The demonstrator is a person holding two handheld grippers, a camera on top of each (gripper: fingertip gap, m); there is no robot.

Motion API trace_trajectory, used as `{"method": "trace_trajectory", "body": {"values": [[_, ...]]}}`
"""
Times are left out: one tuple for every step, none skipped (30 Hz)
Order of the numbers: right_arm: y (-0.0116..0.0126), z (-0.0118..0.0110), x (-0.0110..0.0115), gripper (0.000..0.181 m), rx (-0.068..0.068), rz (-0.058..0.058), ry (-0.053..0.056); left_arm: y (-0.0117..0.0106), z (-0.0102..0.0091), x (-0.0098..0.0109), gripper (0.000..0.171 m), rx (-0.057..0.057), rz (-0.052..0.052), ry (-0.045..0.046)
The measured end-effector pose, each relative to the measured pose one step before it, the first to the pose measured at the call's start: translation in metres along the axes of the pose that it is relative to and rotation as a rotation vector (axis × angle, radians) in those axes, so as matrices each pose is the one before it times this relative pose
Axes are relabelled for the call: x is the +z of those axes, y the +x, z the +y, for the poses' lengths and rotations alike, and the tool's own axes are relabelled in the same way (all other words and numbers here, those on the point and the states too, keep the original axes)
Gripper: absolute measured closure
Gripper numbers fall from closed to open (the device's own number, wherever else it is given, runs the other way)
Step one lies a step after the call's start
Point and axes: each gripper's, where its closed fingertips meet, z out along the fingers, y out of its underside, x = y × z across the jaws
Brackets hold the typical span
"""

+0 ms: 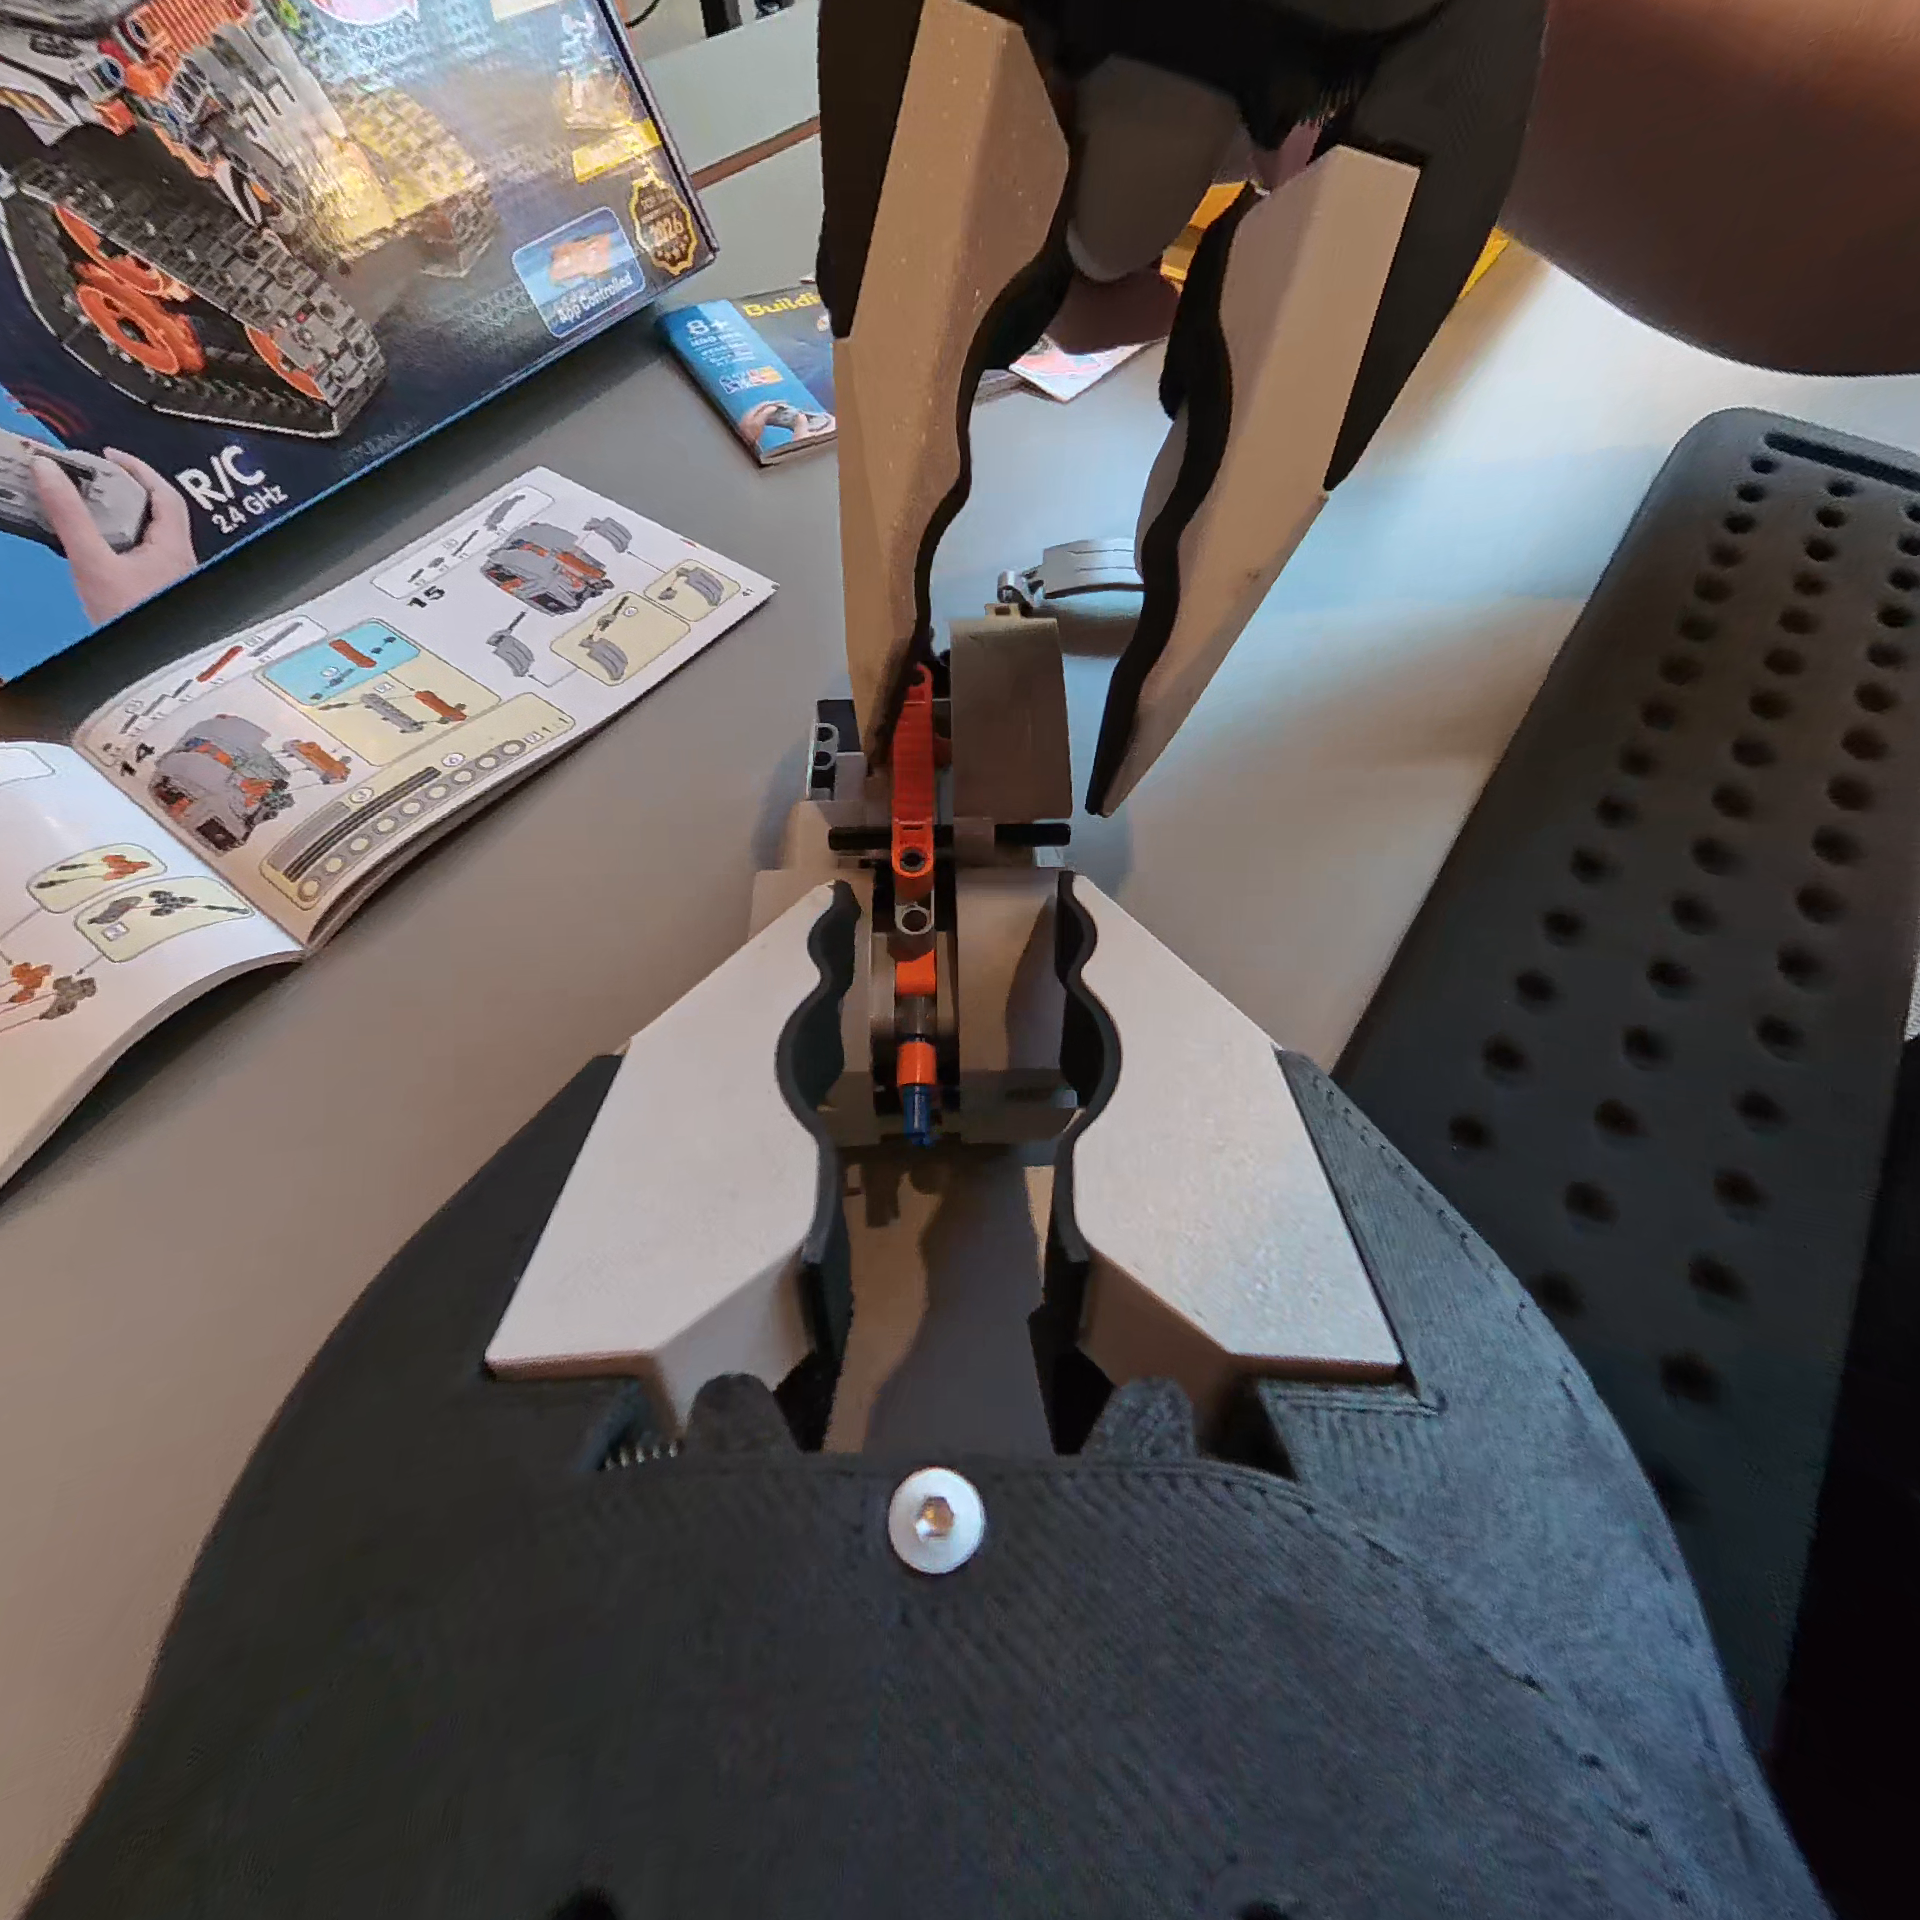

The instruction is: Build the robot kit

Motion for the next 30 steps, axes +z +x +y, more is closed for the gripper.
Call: {"method": "trace_trajectory", "body": {"values": [[0.00071, 0.00086, 0.00008, 0.141, 0.0, 0.0037, -0.0018, -0.00088, 0.00005, 0.00036, 0.134, 0.0001, -0.0067, -0.00012], [0.00018, 0.001, -0.00014, 0.142, -0.0003, 0.0021, -0.0015, -0.00082, 0.00004, 0.0002, 0.135, -0.0019, -0.0048, 0.00184], [0.00003, 0.00099, -0.00042, 0.143, 0.002, 0.0014, -0.0003, -0.00034, 0.00006, 0.00012, 0.135, -0.003, -0.0009, 0.00318], [0.00002, 0.00117, -0.00081, 0.144, 0.0049, 0.0015, 0.0003, -0.00003, 0.00003, -0.00006, 0.135, -0.0015, 0.0005, 0.0022], [-0.00044, 0.00134, -0.00117, 0.147, 0.0051, -0.0007, 0.001, -0.0002, 0.00021, -0.00022, 0.135, 0.0005, -0.0007, 0.00015], [-0.00051, 0.00125, -0.00163, 0.148, 0.0088, 0.0017, 0.0032, -0.00008, 0.00033, -0.0002, 0.135, 0.0023, -0.0003, -0.00114], [-0.00049, 0.00086, -0.00196, 0.148, 0.0118, 0.0026, 0.0059, -0.00004, 0.00029, -0.00027, 0.135, 0.0037, 0.0007, -0.00148], [-0.00141, 0.00077, -0.00205, 0.15, 0.0122, 0.0007, 0.0079, 0.00004, 0.00029, -0.00027, 0.136, 0.0041, 0.0015, -0.00144], [-0.00192, 0.00095, -0.00194, 0.156, 0.0089, 0.0006, 0.0086, 0.0, 0.0002, -0.00027, 0.136, 0.0037, 0.0029, -0.00059], [-0.00057, 0.00157, -0.00123, 0.157, 0.0064, 0.0127, 0.0073, -0.00025, 0.00013, -0.00015, 0.137, 0.0022, 0.0029, 0.00066], [0.0004, 0.0017, -0.00067, 0.157, 0.0024, 0.0202, 0.0047, -0.00054, -0.00004, -0.00008, 0.139, -0.0002, 0.0023, 0.00201], [-0.0003, 0.00059, -0.00025, 0.158, 0.0024, 0.017, 0.0102, -0.00051, -0.00022, 0.00005, 0.14, -0.0031, 0.0032, 0.00308], [-0.00037, 0.00005, 0.00003, 0.158, 0.0023, 0.0159, 0.011, -0.00016, -0.00031, 0.00024, 0.141, -0.0054, 0.0045, 0.00301], [-0.0004, -0.0002, 0.0001, 0.158, 0.0002, 0.0157, 0.0138, -0.00004, -0.00035, 0.00042, 0.141, -0.0054, 0.0043, 0.00239], [-0.00021, 0.00014, 0.00001, 0.158, -0.0021, 0.0169, 0.0104, 0.00002, -0.00031, 0.00033, 0.141, -0.0027, 0.0032, 0.00245], [-0.00034, 0.00017, -0.00003, 0.158, -0.0025, 0.0162, 0.0074, 0.00016, -0.00023, 0.00021, 0.141, -0.0003, 0.0026, 0.00223], [-0.00058, -0.00012, 0.00013, 0.159, -0.0029, 0.0147, 0.0082, 0.0002, -0.00006, 0.00015, 0.141, 0.0, 0.0018, 0.00198], [-0.00024, 0.00005, -0.00013, 0.159, -0.0081, 0.0154, 0.0075, 0.00038, -0.00013, 0.00018, 0.141, -0.0005, 0.0012, 0.0025], [0.0001, 0.00014, -0.00004, 0.159, -0.0089, 0.015, 0.0061, 0.00028, -0.0001, 0.00011, 0.141, 0.0001, 0.0012, 0.00261], [0.0001, 0.00008, -0.0001, 0.159, -0.0058, 0.0122, 0.0049, 0.00032, 0.00001, 0.00008, 0.14, 0.0017, 0.0012, 0.00172], [-0.0001, 0.00014, -0.0005, 0.159, -0.0033, 0.0086, 0.0038, 0.00036, 0.00002, -0.00002, 0.14, 0.0031, 0.0025, -0.0001], [-0.00003, 0.00023, -0.00076, 0.159, -0.0018, 0.0075, 0.0054, 0.00057, 0.00025, -0.0001, 0.14, 0.004, 0.0036, -0.00186], [0.00074, 0.00047, -0.0013, 0.159, 0.0029, 0.0091, 0.0061, 0.00053, 0.00041, -0.0004, 0.139, 0.0051, 0.0029, -0.00306], [0.00064, 0.00096, -0.00172, 0.159, 0.0092, 0.0054, 0.0056, 0.00057, 0.00034, -0.00045, 0.138, 0.0052, 0.0032, -0.00322], [0.00066, 0.00135, -0.0021, 0.159, 0.0123, 0.0033, 0.0038, 0.00102, 0.00035, -0.00049, 0.136, 0.0028, 0.0043, -0.00211], [0.00054, 0.00121, -0.00226, 0.159, 0.0139, 0.002, 0.0043, 0.00086, 0.00021, -0.00023, 0.134, 0.0, 0.0036, -0.0009], [0.00054, 0.00074, -0.00227, 0.159, 0.0141, 0.0009, 0.007, 0.00073, 0.00005, -0.00006, 0.133, -0.0003, 0.0012, -0.0002], [0.00038, 0.00047, -0.00171, 0.159, 0.0123, 0.0002, 0.0082, 0.00019, 0.0, 0.00014, 0.131, 0.0019, -0.0025, -0.00064], [0.00013, 0.00055, -0.0009, 0.159, 0.0072, 0.0012, 0.0038, 0.00014, 0.00005, 0.00043, 0.13, 0.0051, -0.0042, -0.00155], [0.0003, 0.00024, -0.00012, 0.159, -0.0017, 0.006, 0.0013, -0.00002, 0.00013, 0.0004, 0.128, 0.0078, -0.0063, -0.00339]]}}
